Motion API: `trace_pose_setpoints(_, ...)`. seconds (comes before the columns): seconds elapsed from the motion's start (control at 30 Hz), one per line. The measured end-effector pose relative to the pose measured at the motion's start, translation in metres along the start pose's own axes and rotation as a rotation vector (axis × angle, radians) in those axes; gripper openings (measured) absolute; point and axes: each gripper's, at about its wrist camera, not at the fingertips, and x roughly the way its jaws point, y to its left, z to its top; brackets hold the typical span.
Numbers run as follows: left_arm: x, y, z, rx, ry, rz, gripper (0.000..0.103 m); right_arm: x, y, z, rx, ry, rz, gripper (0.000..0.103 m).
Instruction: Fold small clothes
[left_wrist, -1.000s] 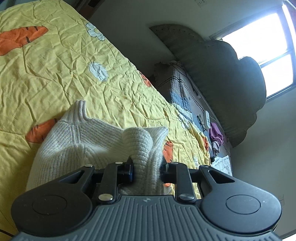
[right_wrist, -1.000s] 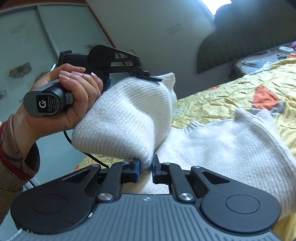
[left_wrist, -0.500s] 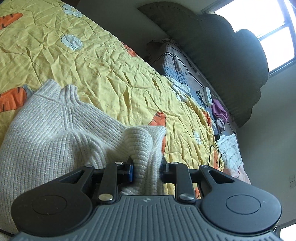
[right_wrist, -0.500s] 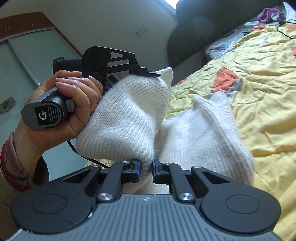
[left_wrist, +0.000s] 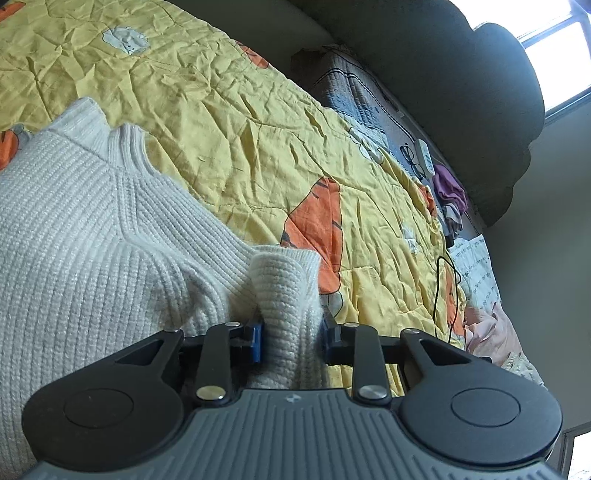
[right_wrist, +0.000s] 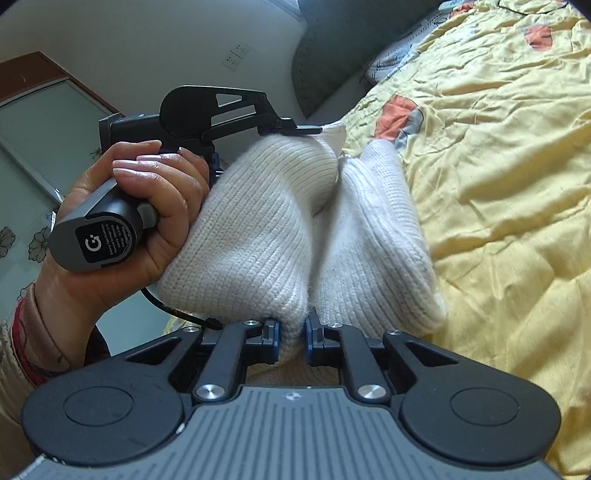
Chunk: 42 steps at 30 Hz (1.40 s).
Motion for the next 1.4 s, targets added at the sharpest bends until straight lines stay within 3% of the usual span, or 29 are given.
trace_pose_setpoints(0.23,0.002,-0.016,-0.007,0.098,0.010,0.001,0.043,0.004,-0.002,0.001,0.004,0.012,-0.014,0.022)
trace_pose_setpoints(0.3,0.001,-0.022,-0.009,0.128,0.013,-0.012,0.055,0.003,-0.002,0.000,0.001,0.014,-0.024,0.026)
trace_pose_setpoints(0.37,-0.004,-0.027,-0.011,0.158,0.021,-0.034,0.059,0.002,-0.002,0.000,-0.002,0.013,-0.029,0.027)
trace_pose_setpoints(0.43,-0.011,-0.029,-0.011,0.169,0.032,-0.070,0.059,0.001,-0.001,0.001,-0.006,0.009,-0.033,0.033)
trace_pose_setpoints(0.5,-0.021,-0.029,-0.010,0.173,0.042,-0.114,0.066,-0.001,-0.001,0.004,-0.011,-0.002,-0.038,0.044)
trace_pose_setpoints(0.6,-0.042,-0.025,-0.011,0.217,0.003,-0.135,0.069,-0.003,0.000,0.008,-0.021,-0.012,-0.040,0.051)
trace_pose_setpoints(0.8,-0.089,-0.011,-0.034,0.415,-0.139,-0.035,0.069,-0.009,-0.003,0.020,-0.010,-0.046,-0.042,0.065)
trace_pose_setpoints(0.97,-0.120,0.024,-0.062,0.485,-0.232,0.083,0.069,-0.009,0.002,0.036,-0.019,-0.071,-0.052,0.076)
trace_pose_setpoints(1.03,-0.128,0.041,-0.074,0.490,-0.250,0.119,0.069,-0.005,0.003,0.040,-0.032,-0.054,-0.062,0.074)
trace_pose_setpoints(1.1,-0.135,0.058,-0.084,0.488,-0.254,0.144,0.069,-0.007,0.005,0.038,-0.053,-0.052,-0.079,0.045)
trace_pose_setpoints(1.17,-0.142,0.074,-0.094,0.504,-0.248,0.136,0.069,-0.008,0.003,0.037,-0.062,-0.037,-0.099,0.035)
trace_pose_setpoints(1.3,-0.155,0.100,-0.115,0.598,-0.233,0.117,0.070,-0.012,-0.021,0.038,0.083,-0.021,-0.031,0.031)
trace_pose_setpoints(1.4,-0.160,0.112,-0.134,0.699,-0.230,0.109,0.079,-0.009,-0.032,0.037,0.170,-0.010,0.002,0.031)
